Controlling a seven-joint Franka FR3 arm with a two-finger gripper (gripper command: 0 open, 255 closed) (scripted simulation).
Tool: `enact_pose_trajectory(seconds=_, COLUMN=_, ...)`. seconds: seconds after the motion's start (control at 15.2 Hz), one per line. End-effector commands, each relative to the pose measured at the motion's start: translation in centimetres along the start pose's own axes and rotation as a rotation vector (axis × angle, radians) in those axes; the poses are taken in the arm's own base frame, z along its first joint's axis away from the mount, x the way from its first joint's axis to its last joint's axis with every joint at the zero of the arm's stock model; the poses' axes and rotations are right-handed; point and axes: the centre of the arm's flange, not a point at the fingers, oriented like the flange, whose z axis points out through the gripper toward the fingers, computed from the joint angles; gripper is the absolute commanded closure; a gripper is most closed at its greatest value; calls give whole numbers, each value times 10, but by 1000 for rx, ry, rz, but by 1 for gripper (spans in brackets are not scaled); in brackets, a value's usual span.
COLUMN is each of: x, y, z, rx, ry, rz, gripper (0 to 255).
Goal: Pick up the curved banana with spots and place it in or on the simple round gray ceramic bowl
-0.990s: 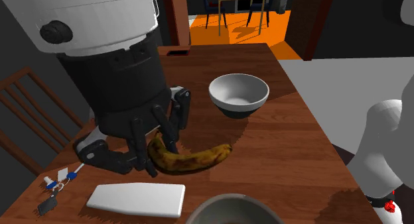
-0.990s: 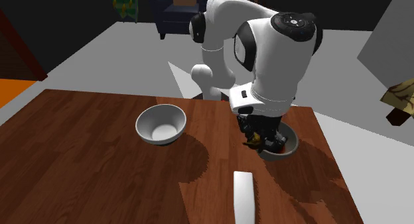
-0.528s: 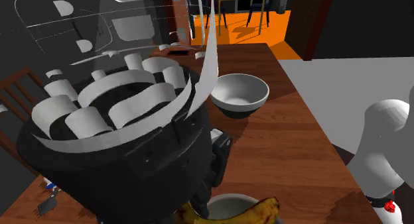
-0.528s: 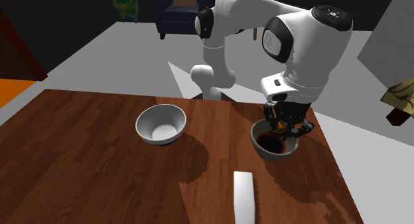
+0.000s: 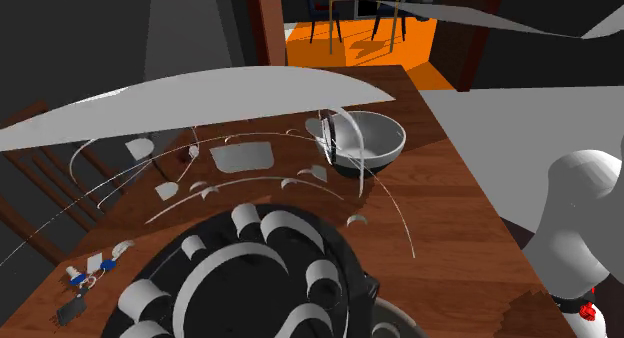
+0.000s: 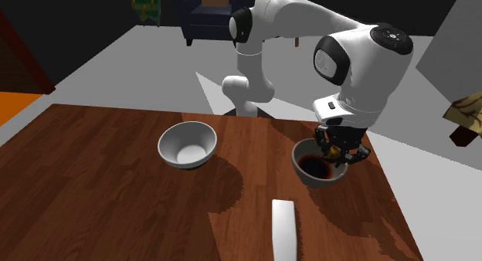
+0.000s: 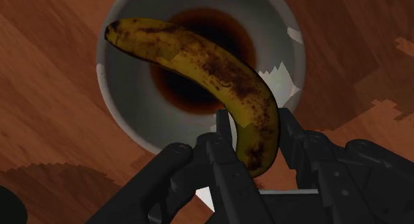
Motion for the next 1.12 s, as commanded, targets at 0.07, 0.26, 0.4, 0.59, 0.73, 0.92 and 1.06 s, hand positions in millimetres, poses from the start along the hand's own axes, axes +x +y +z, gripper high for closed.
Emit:
enact_pose_trajectory(seconds=0.07, x=1, y=-1, z=15, rx=0, ry=0, rz=0, gripper=255)
enact_pose_trajectory(seconds=0.26, x=2, y=-2, z=30, rx=0, ry=0, rz=0, gripper=255)
enact_pose_trajectory(seconds=0.4, x=2, y=-2, z=36, rx=0, ry=0, rz=0, gripper=255)
enact_pose_trajectory(seconds=0.59, x=2, y=-2, z=36, rx=0, ry=0, rz=0, gripper=255)
enact_pose_trajectory(seconds=0.73, x=2, y=-2, z=36, rx=0, ry=0, rz=0, gripper=255)
enact_pose_trajectory(seconds=0.92, x=2, y=-2, z=36, rx=0, ry=0, rz=0, gripper=0)
enact_pose_trajectory(seconds=1.06, x=2, y=-2, z=36, rx=0, ry=0, rz=0, gripper=0)
